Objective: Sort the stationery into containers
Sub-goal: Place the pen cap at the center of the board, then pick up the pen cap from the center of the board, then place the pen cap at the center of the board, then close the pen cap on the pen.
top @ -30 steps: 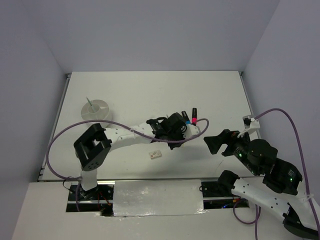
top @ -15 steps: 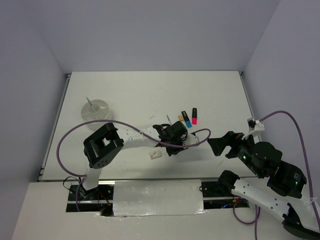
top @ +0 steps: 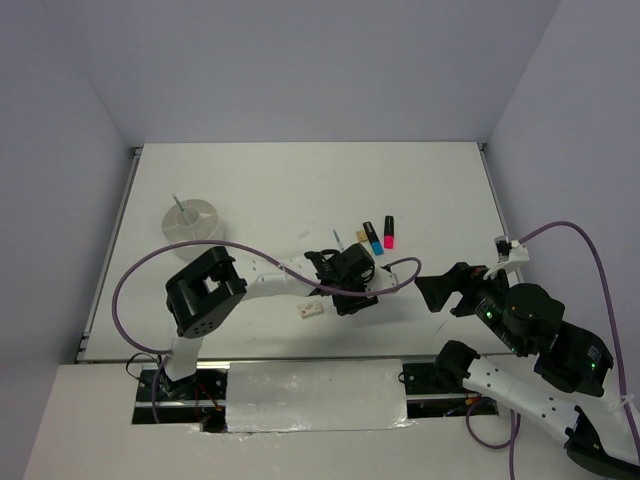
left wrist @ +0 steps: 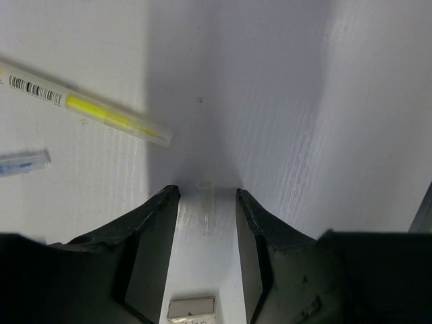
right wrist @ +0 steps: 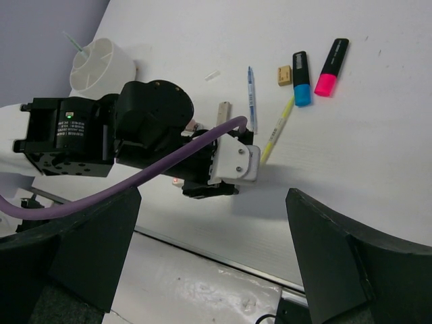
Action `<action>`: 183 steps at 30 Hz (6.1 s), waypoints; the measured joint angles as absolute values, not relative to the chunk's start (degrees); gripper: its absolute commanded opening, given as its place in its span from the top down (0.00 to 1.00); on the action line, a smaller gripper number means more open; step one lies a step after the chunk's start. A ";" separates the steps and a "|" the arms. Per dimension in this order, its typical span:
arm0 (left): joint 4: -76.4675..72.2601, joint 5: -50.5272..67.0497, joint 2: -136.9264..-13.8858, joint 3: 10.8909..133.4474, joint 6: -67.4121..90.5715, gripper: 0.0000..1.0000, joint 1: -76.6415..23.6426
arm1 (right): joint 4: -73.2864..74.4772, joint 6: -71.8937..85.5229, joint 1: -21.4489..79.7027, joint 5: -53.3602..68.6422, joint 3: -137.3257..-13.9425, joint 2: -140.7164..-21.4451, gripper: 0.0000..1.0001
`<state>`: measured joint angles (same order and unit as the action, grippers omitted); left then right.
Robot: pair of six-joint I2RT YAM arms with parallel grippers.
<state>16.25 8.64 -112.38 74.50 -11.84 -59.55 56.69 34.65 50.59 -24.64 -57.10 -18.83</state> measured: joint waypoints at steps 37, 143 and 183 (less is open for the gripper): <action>60.58 -38.72 -85.78 79.83 98.98 0.06 -63.61 | 57.78 35.11 50.59 -29.28 -63.96 -20.32 0.05; 17.78 2.98 -109.95 74.37 -2.83 0.64 -60.14 | 59.96 29.26 50.59 -21.63 -65.93 -15.57 0.02; 10.68 0.45 -91.55 66.41 6.07 1.00 -60.66 | 56.10 29.56 50.59 -22.83 -63.40 -15.59 0.00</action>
